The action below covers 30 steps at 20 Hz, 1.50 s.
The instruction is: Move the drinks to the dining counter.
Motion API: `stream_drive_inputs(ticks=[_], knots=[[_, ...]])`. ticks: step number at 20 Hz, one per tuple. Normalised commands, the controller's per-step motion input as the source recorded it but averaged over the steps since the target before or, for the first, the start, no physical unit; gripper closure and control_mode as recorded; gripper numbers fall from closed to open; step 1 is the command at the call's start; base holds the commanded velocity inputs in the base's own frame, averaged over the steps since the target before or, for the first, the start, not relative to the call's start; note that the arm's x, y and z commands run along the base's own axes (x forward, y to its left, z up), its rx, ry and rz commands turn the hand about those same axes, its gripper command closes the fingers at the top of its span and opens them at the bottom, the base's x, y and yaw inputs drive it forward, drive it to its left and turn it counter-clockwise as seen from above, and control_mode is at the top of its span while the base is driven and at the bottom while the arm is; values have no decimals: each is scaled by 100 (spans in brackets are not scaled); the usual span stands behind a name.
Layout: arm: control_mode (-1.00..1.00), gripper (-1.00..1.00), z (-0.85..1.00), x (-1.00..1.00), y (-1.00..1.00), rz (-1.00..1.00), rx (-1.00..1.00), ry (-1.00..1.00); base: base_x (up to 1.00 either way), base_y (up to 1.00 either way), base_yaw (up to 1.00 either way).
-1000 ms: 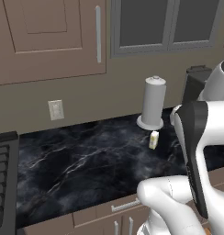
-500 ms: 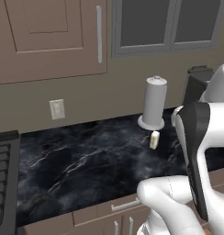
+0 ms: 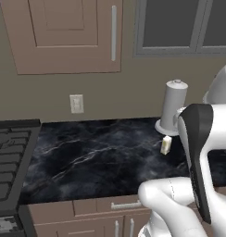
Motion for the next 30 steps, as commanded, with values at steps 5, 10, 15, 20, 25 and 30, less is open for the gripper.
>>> stream_drive_inputs(ticks=[5,10,15,20,25,30], knots=[[100,-100,0,0,0,0,0,0,49,-83,-5],[100,-100,0,0,0,0,0,0,84,-100,-16],[100,-100,0,0,0,0,0,0,78,-95,-16],[-100,-100,-4,33,-30,-5,9,2,55,-54,-8],[-100,-100,-4,38,-60,-1,32,6,0,0,0],[-100,-100,-19,30,-17,-4,19,6,0,0,0]])
